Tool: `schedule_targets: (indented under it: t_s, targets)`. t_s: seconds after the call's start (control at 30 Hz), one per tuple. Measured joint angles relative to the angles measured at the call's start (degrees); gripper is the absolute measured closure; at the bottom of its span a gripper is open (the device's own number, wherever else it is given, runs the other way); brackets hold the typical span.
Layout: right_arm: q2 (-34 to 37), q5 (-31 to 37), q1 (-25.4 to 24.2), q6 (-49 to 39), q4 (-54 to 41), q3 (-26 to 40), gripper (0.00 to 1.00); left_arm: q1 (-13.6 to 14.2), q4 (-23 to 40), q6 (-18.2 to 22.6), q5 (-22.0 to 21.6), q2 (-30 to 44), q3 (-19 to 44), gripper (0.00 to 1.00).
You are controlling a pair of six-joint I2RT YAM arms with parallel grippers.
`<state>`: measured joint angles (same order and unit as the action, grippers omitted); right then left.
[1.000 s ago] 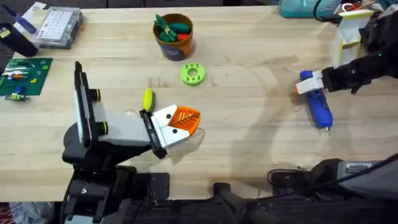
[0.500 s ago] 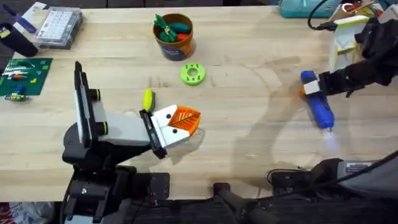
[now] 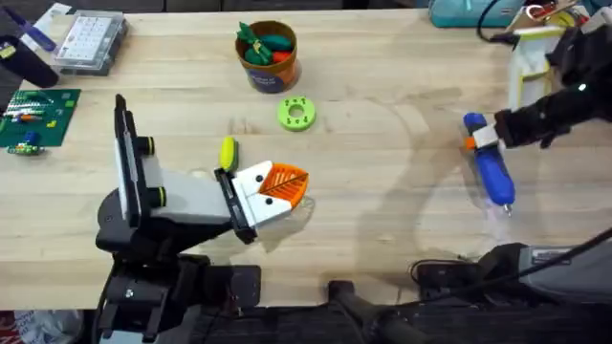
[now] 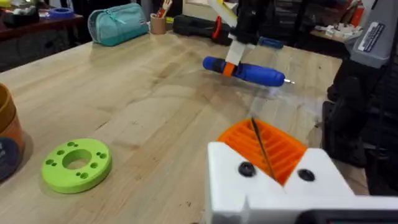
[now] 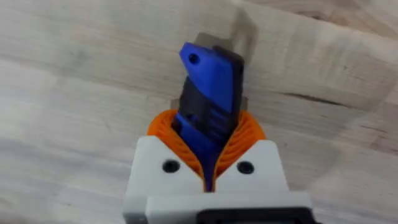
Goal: Pick up the gripper from the table and insert it into the empty holder that is missing its gripper. Then pick up a screw, insert it into the mounting hole, and use the screwdriver to tighten it. Finally, clean up the table by picking up the vegetable and placing it into the bucket.
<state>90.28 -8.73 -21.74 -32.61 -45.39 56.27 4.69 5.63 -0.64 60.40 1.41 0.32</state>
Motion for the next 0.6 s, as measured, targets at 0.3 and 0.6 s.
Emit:
schedule_targets:
  t_s: [0.3, 0.6]
  targets:
    - [-1.27, -2.96, 1.64, 2.56, -9.65, 11.2, 0.973, 0.0, 0.0, 0.0, 0.0, -0.02, 0.0, 0.988]
    - [-7.65, -3.18, 3.28, 7.13, -11.26, 17.58, 0.973, 0.0, 0.0, 0.0, 0.0, -0.01, 0.0, 0.988]
